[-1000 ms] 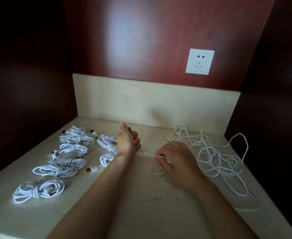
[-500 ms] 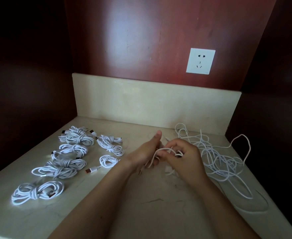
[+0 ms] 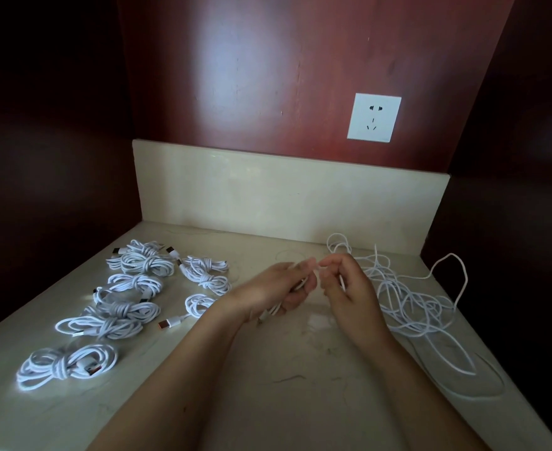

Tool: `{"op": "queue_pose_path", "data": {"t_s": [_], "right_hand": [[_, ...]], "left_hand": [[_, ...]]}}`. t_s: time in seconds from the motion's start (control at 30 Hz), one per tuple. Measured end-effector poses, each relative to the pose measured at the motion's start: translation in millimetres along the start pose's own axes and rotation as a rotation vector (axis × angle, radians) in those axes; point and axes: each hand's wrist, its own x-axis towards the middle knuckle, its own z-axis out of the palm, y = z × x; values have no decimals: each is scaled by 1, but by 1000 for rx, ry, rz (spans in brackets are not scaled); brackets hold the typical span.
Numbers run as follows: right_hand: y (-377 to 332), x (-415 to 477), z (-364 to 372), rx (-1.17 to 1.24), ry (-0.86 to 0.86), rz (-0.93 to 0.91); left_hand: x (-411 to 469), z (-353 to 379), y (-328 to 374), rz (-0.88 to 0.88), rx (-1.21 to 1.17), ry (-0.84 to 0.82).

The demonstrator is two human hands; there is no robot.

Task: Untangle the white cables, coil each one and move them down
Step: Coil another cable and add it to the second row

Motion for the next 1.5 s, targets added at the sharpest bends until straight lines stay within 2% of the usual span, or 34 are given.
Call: {"op": "queue_pose_path", "data": {"t_s": [0.13, 0.23, 0.37, 0.47, 0.53, 0.6, 0.7, 0.83, 0.93, 1.07, 1.17, 1.23, 1.27, 1.4, 1.5], "right_hand": [[1, -2, -1, -45, 46, 31], [3, -4, -1, -170, 14, 42], [4, -4, -2, -376, -126, -31], [7, -2, 1, -531, -222, -82], [5, 0, 3, -641, -293, -102], [5, 1, 4, -738, -369, -107], [8, -1, 3, -775, -415, -136], [2, -1, 2, -645, -301, -233], [-8, 1, 2, -582, -209, -308], [-21, -3, 6, -602, -226, -380], [-26, -7, 6, -551, -246, -369], [-27, -8, 5, -493, -233, -347], [-27, -9, 4, -455, -208, -331], [-16, -7, 0, -328, -12, -180], [-7, -5, -3, -297, 30, -100]], "left_hand": [[7, -1, -7, 149, 43, 346], [13, -2, -9, 170, -213, 468], [18, -11, -3, 159, -695, 443], [15, -15, 3, 155, -956, 393], [13, -16, 6, 151, -1138, 430], [13, -18, 5, 140, -1203, 469], [14, -20, 0, 102, -1109, 492], [15, -21, -4, 53, -1004, 513], [15, -19, -6, 48, -802, 602], [15, -10, -9, 62, -459, 635], [12, -6, -11, 14, -197, 528], [8, -3, -10, -33, 27, 392], [7, -1, -10, -62, 61, 318], [4, 10, -6, -213, -57, 39], [4, 12, -6, -240, -108, -159]]}}
